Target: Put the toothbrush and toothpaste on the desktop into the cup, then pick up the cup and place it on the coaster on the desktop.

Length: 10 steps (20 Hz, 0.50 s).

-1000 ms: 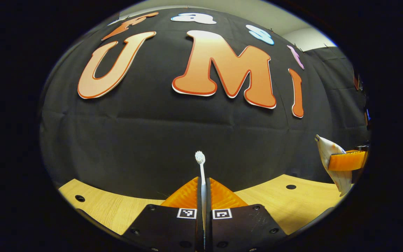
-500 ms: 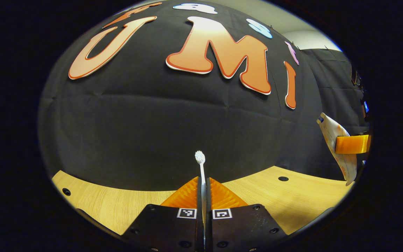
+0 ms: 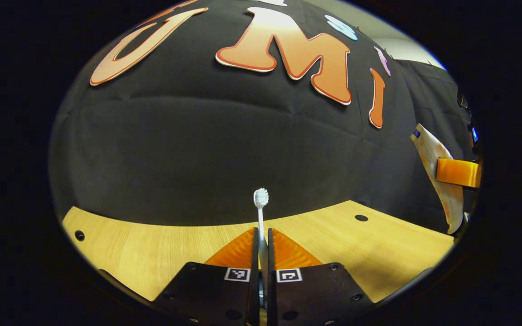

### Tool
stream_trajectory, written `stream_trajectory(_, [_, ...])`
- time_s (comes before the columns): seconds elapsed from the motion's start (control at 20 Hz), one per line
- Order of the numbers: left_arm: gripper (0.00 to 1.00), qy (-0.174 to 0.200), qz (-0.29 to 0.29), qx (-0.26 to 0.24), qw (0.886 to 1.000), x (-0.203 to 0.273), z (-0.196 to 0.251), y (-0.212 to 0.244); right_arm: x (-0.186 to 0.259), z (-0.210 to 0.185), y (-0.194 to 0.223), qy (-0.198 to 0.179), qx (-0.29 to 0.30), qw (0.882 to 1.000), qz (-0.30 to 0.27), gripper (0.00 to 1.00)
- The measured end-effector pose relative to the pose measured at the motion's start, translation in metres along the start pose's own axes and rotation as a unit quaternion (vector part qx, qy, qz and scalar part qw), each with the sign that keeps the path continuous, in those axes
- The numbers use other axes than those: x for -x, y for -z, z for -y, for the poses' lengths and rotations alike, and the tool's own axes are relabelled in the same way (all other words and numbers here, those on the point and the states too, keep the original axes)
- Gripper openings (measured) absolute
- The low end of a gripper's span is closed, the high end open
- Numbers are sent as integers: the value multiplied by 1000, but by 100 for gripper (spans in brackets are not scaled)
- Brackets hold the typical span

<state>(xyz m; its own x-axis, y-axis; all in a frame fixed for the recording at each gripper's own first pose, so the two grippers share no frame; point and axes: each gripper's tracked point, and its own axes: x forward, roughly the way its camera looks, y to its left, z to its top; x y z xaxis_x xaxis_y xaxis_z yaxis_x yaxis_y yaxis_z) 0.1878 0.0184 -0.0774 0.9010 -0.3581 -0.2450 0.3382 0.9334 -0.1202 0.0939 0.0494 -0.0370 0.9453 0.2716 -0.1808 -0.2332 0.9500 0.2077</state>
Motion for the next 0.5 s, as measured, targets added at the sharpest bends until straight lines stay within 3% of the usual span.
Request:
stream_trajectory(0.3, [12,-26,-37,-19,999,20,-3,14,4,-10,-5,-12,2,1000,6,12])
stream_trajectory(0.5, [22,-36,-40,-33,998,43,1,8,5,-14,-6,-14,6,1000,9,12])
